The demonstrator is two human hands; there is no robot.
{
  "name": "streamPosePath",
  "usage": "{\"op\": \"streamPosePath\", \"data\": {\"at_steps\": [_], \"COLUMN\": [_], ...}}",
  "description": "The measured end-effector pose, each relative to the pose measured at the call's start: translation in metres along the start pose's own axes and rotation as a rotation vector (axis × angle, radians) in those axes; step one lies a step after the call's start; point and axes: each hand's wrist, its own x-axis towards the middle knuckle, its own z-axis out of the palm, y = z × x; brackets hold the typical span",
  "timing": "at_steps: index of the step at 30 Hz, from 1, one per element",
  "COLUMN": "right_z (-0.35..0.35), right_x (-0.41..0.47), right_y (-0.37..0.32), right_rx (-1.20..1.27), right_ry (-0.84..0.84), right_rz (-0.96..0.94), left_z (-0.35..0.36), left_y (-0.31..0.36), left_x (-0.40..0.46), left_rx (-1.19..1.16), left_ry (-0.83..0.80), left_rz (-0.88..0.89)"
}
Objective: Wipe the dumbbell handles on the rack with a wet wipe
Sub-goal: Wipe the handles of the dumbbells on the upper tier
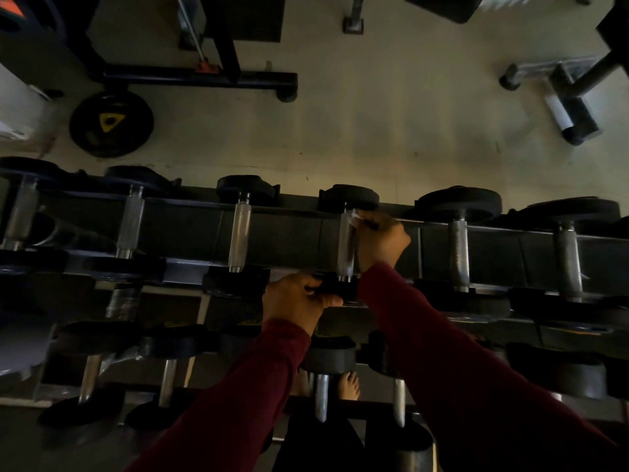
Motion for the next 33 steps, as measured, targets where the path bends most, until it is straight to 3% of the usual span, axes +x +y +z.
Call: {"op": "streamPosePath", "data": {"at_steps": [6,9,11,14,18,22,24,27,33], "right_z": [-0.004,0.000,0.008,0.018,0.021,0.006,-0.002,-0.013,-0.041], "right_x": [0.013,0.000,-0.006,-0.004,0.000,0.002,0.004,0.012,0.003], "right_y": [-0.005,-0.002,0.003,0.003,-0.002,0.006,0.003,0.000,0.013], "right_rx": [-0.023,-0.215,-0.410,-0.657,-0.785,-0.548,-0.367,-0.066,-0.187], "right_ry": [0.019,0.051,-0.035,-0.230,-0.256,-0.106,-0.017,-0.092,-0.303], "right_rz": [0.232,-0.195,-0.423,-0.469,-0.542,-0.499,-0.314,0.029,0.082], "left_z": [-0.001,-0.003,-0.006,-0.008,-0.006,-0.004,-0.003,-0.003,-0.001], "left_y": [0.002,0.006,0.010,0.013,0.013,0.012,0.011,0.009,0.008], "left_x": [-0.002,-0.003,-0.004,-0.004,-0.004,-0.005,-0.006,-0.007,-0.005], "left_rx": [0.013,0.039,0.052,0.083,0.088,0.067,0.067,0.062,0.027], "left_ry": [-0.002,-0.009,-0.017,-0.021,-0.011,-0.004,0.000,0.010,0.018], "left_rz": [0.005,-0.003,0.002,0.016,0.015,0.015,0.023,0.032,0.025]}}
